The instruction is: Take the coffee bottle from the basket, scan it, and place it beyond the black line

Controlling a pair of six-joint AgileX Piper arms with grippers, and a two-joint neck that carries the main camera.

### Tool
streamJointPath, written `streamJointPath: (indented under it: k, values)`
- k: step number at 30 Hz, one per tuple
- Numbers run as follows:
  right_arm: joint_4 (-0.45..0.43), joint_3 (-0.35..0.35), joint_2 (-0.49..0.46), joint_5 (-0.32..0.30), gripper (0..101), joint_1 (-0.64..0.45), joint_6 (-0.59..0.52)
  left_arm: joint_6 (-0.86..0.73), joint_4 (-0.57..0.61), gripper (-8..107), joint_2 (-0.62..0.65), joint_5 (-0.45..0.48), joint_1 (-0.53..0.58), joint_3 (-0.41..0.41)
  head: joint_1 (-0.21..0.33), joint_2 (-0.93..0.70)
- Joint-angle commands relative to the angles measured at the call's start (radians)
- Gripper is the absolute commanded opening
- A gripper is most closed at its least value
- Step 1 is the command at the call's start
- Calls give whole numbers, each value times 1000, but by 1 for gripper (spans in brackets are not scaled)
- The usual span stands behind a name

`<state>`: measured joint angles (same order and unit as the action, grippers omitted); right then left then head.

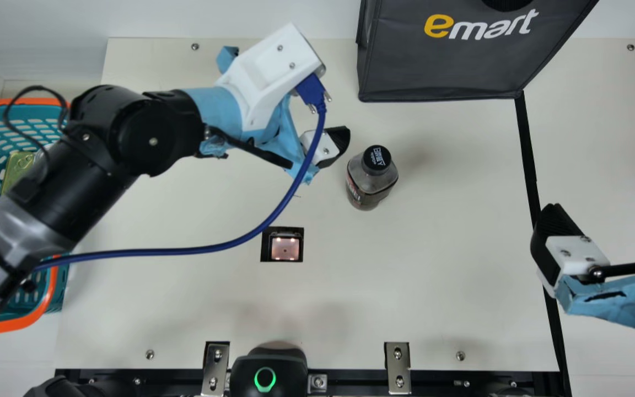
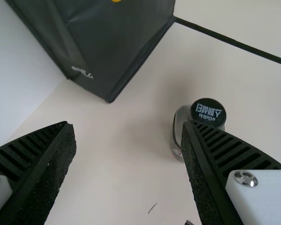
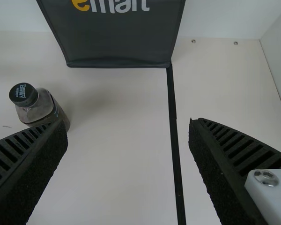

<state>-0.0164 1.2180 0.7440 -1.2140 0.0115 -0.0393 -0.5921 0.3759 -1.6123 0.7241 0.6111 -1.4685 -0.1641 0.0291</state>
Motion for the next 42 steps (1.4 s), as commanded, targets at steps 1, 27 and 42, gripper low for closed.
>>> streamJointPath:
  k: [1,27,42]
  values:
    - [0,0,0,0,91,0,0,39,-21,90,21,-9,-4,19,26,-2]
    - [0,0,0,0,91,0,0,414,-302,90,244,-26,-89,193,26,-2]
    - [0,0,0,0,91,0,0,596,-434,90,369,29,-167,250,26,-2]
